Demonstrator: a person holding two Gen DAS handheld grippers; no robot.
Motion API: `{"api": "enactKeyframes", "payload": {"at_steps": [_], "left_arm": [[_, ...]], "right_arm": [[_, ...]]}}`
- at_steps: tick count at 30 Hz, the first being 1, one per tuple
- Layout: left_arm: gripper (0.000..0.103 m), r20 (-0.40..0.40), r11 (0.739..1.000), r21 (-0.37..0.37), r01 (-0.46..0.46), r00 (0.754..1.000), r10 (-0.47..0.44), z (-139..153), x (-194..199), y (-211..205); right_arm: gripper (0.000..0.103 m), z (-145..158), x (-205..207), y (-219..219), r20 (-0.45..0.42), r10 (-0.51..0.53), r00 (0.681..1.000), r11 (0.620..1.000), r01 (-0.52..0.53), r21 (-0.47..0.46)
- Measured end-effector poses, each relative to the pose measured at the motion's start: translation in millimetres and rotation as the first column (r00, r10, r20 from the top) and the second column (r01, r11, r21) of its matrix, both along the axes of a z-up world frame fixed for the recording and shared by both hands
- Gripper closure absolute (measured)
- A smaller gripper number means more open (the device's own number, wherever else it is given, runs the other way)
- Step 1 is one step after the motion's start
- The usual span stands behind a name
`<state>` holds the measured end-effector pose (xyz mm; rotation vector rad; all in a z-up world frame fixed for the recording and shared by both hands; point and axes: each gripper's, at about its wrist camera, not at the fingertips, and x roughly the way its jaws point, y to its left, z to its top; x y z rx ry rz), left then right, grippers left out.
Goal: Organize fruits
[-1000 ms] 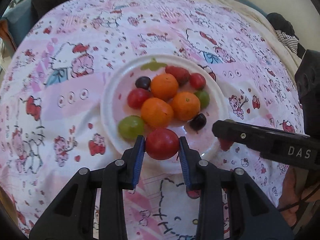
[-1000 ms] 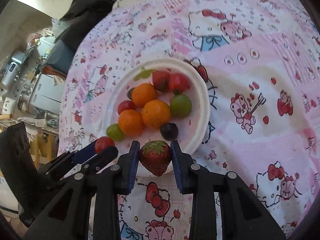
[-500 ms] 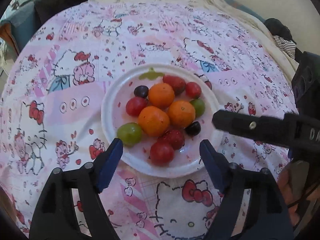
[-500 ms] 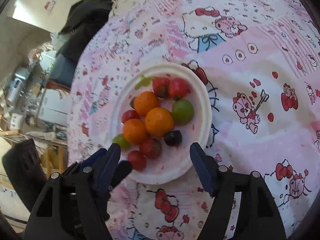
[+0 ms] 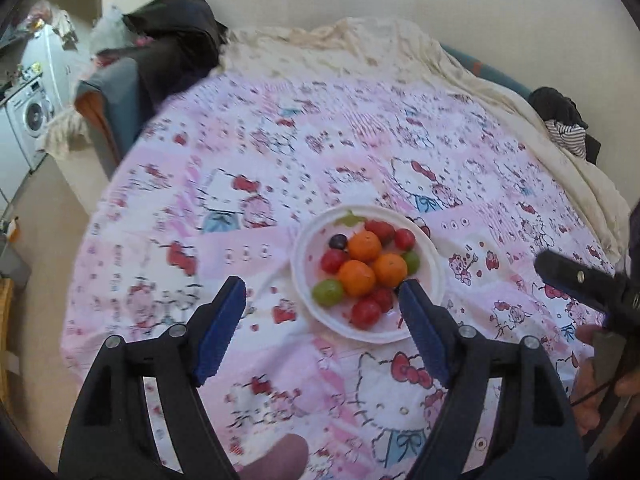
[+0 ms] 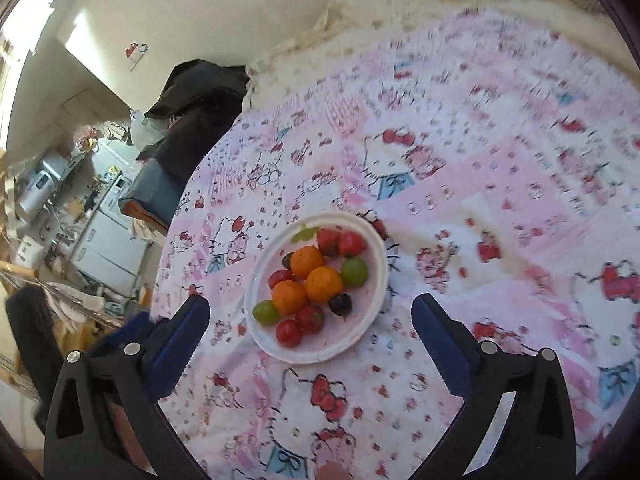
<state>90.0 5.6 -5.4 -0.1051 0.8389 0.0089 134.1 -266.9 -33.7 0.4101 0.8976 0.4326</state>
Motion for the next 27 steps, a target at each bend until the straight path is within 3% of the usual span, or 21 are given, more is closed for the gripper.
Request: {"api": "enactKeyframes", "payload": {"at_steps": [2,9,11,13,27], "left_arm": [[0.017,0.014,1.000,0.002,-0.028,1.000,0.028,4,-12,7],[0.015,0.041,0.998,-0.001,-0.069,0.997,0.069,12,-49,21],[0.004,0.046,0.997,0.002,-0.078,0.996,0.078,13,-59,21],[0.000,0.054,0.996,0.000,-0.084,0.995,0.084,14,-68,21],[0.000,0.064,0.994,0.088,-0.065,0.996,0.060,-6,-82,7]], "right_arm": [[0.000,4,-16,-2,0.022,-0.006,1.000,1.000,0.006,-0.021],[0.000,19,-60,6,0.122,0.002,0.993,0.993,0.012,-0.115],[0.000,20,-70,10,0.144,0.005,0.990,0.990,0.016,-0.140],[0.000,21,-79,15,0.166,0.005,0.986,0.987,0.022,-0.160],[0.000,14,-91,59,0.235,0.084,0.968,0.945,-0.003,-0.328]]}}
